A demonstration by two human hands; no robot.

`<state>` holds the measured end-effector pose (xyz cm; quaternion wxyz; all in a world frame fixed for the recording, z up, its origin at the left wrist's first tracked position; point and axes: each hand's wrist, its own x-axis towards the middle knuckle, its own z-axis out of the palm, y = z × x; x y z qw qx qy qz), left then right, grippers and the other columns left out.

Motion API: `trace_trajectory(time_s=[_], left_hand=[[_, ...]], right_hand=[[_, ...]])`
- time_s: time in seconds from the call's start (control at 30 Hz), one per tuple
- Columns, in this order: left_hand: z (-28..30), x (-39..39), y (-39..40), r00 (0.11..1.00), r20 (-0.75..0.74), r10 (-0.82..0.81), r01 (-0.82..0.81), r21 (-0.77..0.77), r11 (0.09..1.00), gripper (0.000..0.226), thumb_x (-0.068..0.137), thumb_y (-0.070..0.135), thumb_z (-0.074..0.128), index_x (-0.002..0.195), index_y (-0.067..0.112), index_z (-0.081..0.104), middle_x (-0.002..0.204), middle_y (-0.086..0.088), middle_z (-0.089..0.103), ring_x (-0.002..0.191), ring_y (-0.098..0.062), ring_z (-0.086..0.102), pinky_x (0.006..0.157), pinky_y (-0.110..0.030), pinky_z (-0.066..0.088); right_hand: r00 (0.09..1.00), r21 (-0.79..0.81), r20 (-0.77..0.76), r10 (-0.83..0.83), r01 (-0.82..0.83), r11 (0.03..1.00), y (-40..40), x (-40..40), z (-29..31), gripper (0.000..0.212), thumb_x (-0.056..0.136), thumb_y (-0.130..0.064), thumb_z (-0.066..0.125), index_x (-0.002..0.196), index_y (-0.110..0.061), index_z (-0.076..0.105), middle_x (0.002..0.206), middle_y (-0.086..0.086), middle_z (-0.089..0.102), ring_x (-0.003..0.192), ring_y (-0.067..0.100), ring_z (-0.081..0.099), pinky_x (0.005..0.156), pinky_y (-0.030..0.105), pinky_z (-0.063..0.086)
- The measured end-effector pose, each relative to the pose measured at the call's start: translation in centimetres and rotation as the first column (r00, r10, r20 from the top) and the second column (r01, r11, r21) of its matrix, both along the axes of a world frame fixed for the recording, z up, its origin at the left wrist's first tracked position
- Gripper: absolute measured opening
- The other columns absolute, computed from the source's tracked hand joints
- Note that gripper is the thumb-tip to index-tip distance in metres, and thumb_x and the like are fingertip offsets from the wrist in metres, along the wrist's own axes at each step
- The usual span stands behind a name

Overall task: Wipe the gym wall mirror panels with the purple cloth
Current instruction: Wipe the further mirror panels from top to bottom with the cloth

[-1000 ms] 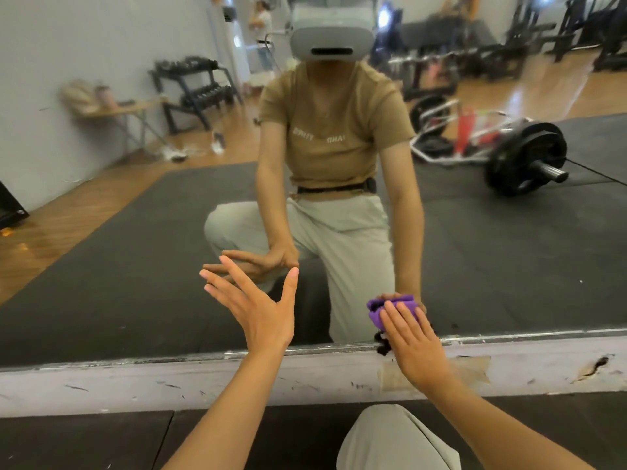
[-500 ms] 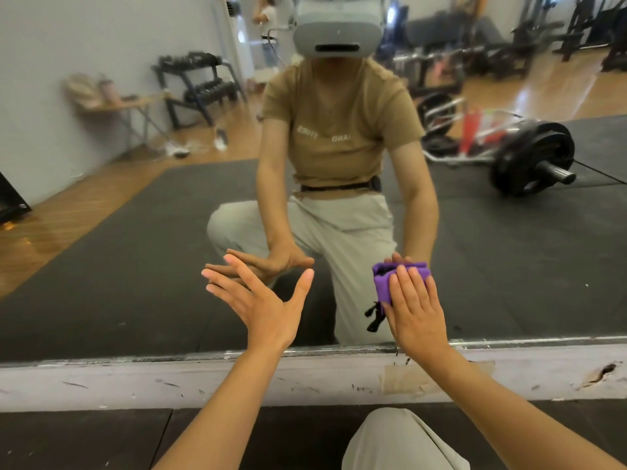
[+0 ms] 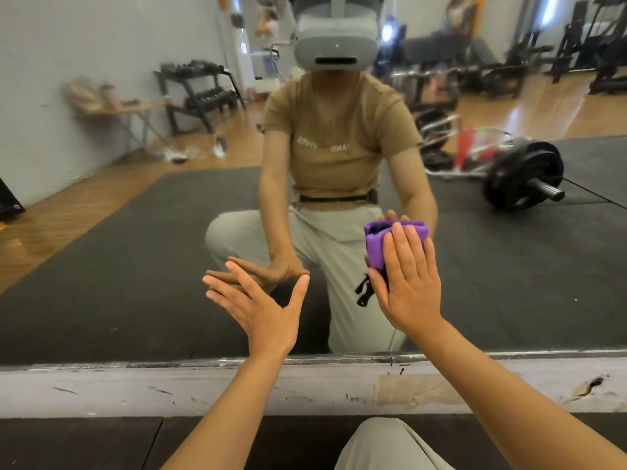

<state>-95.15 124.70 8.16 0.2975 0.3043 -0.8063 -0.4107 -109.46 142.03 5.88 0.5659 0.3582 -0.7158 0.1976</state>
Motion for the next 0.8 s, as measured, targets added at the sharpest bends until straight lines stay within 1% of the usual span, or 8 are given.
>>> trace_trajectory(time_s=[0.13,0.23,0.37,0.47,0.57,0.63,0.73,0.8], left_hand=[[-0.3,0.0,-0.2,1.000,0.006,0.006,-0.006,-0.009,1.000,0.123,0.069,0.083,0.045,0.142,0.031,-0.040,0.152,-0.010,-0.048,0.145,-0.033,-0.038,0.121,-0.051,-0.012],[-0.5,-0.1,-0.3,1.000,0.007,0.011,-0.011,-0.018,1.000,0.122,0.069,0.084,0.044,0.140,0.034,-0.041,0.152,-0.010,-0.049,0.145,-0.033,-0.038,0.121,-0.051,-0.012],[-0.8,-0.1,-0.5,1.000,0.008,0.022,-0.021,-0.046,0.999,0.121,0.068,0.086,0.042,0.140,0.035,-0.042,0.153,-0.009,-0.048,0.145,-0.033,-0.037,0.123,-0.053,-0.009],[-1.0,0.0,-0.4,1.000,0.008,0.028,-0.027,-0.047,0.999,0.120,0.069,0.086,0.042,0.138,0.039,-0.045,0.152,-0.005,-0.049,0.146,-0.032,-0.037,0.124,-0.053,-0.007],[-1.1,0.1,-0.3,0.999,-0.024,0.038,-0.040,-0.072,0.997,0.120,0.070,0.086,0.044,0.138,0.044,-0.045,0.153,-0.002,-0.048,0.147,-0.031,-0.034,0.123,-0.053,-0.004],[-1.1,0.1,-0.2,0.998,-0.048,0.049,-0.053,-0.086,0.995,0.120,0.070,0.086,0.045,0.142,0.044,-0.042,0.155,0.000,-0.045,0.148,-0.032,-0.031,0.122,-0.054,-0.001],[-1.2,0.1,-0.1,0.993,-0.086,0.078,-0.090,-0.136,0.987,0.121,0.071,0.084,0.050,0.152,0.038,-0.027,0.161,0.003,-0.034,0.151,-0.036,-0.023,0.123,-0.060,0.009],[-1.2,0.1,-0.3,0.991,-0.106,0.085,-0.104,-0.193,0.976,0.119,0.073,0.082,0.052,0.154,0.036,-0.023,0.163,0.003,-0.029,0.151,-0.038,-0.020,0.122,-0.063,0.011]], right_hand=[[1.000,0.106,0.003,-0.021,0.020,0.994,2.0,-0.3,-6.5,0.068,0.106,-0.031,0.042,0.161,-0.008,0.012,0.170,0.008,0.006,0.156,0.027,0.008,0.127,0.046,0.007],[0.997,0.294,0.023,-0.077,0.067,0.954,4.6,0.1,-12.0,0.061,0.107,-0.020,0.030,0.162,-0.009,0.005,0.170,0.008,0.001,0.157,0.027,0.002,0.127,0.046,0.002],[0.983,0.436,0.080,-0.165,0.115,0.892,6.6,0.7,-15.3,0.088,0.082,-0.011,0.037,0.163,-0.013,0.000,0.170,0.003,-0.003,0.157,0.022,-0.001,0.127,0.044,-0.002],[0.979,0.456,0.114,-0.169,0.100,0.884,6.5,0.8,-14.6,0.091,0.079,-0.010,0.037,0.163,-0.014,0.000,0.170,0.001,-0.004,0.157,0.021,-0.001,0.127,0.043,-0.003],[0.984,0.378,0.134,-0.117,0.058,0.924,5.8,0.8,-12.2,0.084,0.087,-0.012,0.039,0.163,-0.013,0.001,0.170,0.003,-0.003,0.157,0.021,0.000,0.127,0.043,-0.001],[0.992,0.278,0.109,-0.056,0.024,0.960,4.3,0.6,-9.1,0.072,0.099,-0.017,0.037,0.162,-0.011,0.005,0.170,0.006,0.000,0.157,0.024,0.003,0.127,0.044,0.001],[1.000,0.116,-0.007,0.001,0.000,0.993,1.5,0.3,-2.9,0.068,0.103,-0.021,0.044,0.161,-0.008,0.013,0.169,0.009,0.009,0.156,0.026,0.011,0.127,0.046,0.008],[0.999,0.068,-0.045,0.024,-0.021,0.997,0.2,0.3,1.4,0.066,0.105,-0.022,0.044,0.161,-0.009,0.013,0.167,0.010,0.017,0.156,0.024,0.011,0.127,0.046,0.009]])
